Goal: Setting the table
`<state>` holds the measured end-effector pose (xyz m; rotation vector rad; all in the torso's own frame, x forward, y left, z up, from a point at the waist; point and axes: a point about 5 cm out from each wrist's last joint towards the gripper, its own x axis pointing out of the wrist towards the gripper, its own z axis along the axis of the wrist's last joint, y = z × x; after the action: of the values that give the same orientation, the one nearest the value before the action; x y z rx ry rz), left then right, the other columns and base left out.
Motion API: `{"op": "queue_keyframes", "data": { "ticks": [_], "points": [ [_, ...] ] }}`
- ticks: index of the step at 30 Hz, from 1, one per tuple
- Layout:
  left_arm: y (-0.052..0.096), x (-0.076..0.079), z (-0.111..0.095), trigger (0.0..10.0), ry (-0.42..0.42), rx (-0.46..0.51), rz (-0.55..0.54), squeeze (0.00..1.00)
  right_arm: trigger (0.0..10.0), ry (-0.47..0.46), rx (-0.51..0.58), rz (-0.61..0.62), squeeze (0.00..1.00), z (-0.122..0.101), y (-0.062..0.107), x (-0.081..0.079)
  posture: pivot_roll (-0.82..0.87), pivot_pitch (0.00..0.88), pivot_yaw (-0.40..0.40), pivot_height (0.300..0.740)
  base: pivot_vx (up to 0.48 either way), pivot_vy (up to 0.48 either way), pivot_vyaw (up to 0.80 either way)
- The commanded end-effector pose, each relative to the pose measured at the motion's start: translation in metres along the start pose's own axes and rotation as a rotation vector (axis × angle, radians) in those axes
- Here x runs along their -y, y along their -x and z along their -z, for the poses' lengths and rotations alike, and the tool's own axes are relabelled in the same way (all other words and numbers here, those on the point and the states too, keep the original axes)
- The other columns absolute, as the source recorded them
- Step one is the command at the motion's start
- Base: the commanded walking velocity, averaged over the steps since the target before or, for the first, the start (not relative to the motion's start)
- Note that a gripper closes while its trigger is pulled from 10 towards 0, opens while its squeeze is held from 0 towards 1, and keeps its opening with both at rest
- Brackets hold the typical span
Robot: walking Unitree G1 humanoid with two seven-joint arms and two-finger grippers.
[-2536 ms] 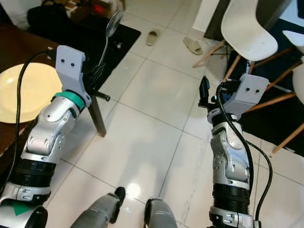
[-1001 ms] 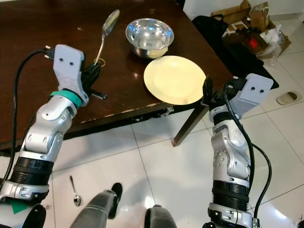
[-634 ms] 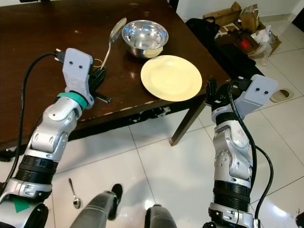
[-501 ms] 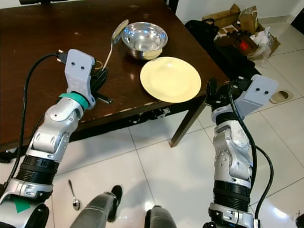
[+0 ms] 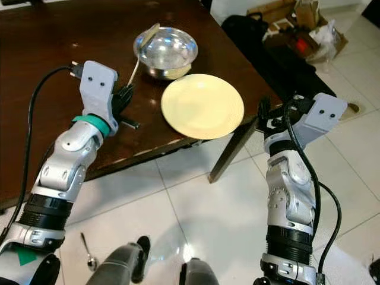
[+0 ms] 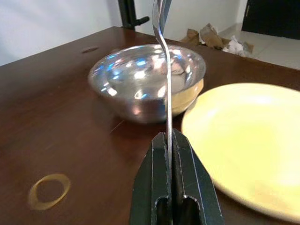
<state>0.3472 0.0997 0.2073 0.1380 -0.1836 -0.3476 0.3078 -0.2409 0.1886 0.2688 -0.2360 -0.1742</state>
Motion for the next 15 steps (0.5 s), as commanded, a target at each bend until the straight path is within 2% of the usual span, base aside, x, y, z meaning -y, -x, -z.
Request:
{"op": "queue_keyframes", "data": {
  "ticks": [1,12,15],
  "points": [
    [-0.0006,0.0035,0.0004,10.0,-0.014,0.003,0.015,0.0,10.0,-0.001,-0.021,0.018,0.0,0.0043,0.0022,0.0041,0.11,0.105,0.021,0.74,0.465,0.0,0.0],
    [-0.0005,0.0031,-0.0015,10.0,-0.018,0.011,0.013,0.0,10.0,-0.001,-0.022,0.017,0.0,0.005,0.0015,0.0043,0.11,0.101,0.022,0.74,0.452,0.0,0.0],
    [-0.0003,0.0033,-0.003,10.0,-0.016,0.016,0.011,0.0,10.0,-0.001,-0.022,0.016,0.0,0.0049,0.0013,0.0041,0.11,0.101,0.022,0.74,0.085,0.0,0.0]
  ]
}}
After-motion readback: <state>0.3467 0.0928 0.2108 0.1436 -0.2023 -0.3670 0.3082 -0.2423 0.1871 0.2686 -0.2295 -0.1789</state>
